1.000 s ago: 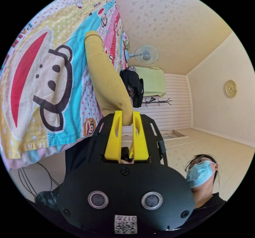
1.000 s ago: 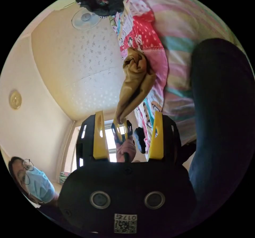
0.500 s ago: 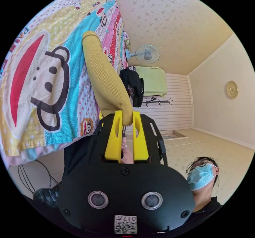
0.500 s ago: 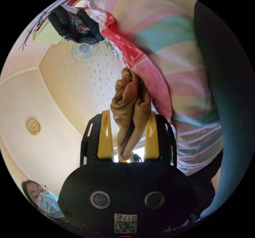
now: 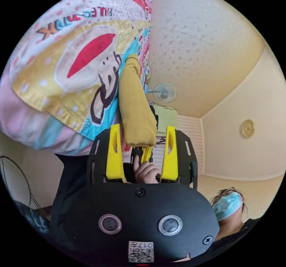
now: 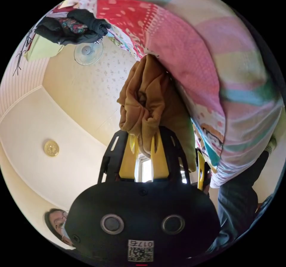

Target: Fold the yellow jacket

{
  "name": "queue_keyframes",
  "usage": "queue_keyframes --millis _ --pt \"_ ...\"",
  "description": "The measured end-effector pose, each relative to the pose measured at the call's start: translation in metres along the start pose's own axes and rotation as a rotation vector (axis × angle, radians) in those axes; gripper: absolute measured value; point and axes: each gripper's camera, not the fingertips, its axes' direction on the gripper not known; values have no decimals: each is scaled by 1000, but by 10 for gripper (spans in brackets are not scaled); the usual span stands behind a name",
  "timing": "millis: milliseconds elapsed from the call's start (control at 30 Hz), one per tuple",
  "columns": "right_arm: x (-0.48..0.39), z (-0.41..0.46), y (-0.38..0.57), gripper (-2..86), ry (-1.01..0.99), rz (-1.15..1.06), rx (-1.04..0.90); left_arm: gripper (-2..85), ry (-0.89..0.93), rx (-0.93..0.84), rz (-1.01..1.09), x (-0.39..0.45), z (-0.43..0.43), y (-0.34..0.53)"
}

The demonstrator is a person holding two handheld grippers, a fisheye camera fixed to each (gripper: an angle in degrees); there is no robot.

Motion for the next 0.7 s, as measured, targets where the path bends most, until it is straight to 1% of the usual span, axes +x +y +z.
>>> queue_keyframes --millis 100,167,233,300,333,433,500,567,633,667,700 --pt "-3 5 12 73 24 -58 -9 187 71 -24 -25 -10 8 -6" --pt "-7 6 21 72 57 -117 -9 130 219 -123 -66 -18 21 -10" --pt "-15 7 32 72 88 -194 -40 89 310 -173 -98 -22 21 -9" --pt "-27 14 44 72 148 -265 -97 82 337 -206 -63 -13 15 -7" --pt "-36 22 55 72 195 -324 -142 80 326 -222 -10 0 7 -6" --pt "-49 49 89 72 248 -426 -244 78 318 -253 138 44 -20 -6" --pt "-49 73 108 71 259 -460 -312 78 315 -250 222 71 -43 -7" --pt "-40 106 124 69 283 -474 -387 78 309 -200 281 96 -86 -13" --pt "-19 174 146 64 345 -496 -544 77 327 -126 265 103 -127 -27" --pt "-13 195 153 63 356 -506 -598 76 381 -83 239 104 -159 -42" --pt "1 240 170 61 356 -507 -715 76 413 -63 225 106 -176 -50"
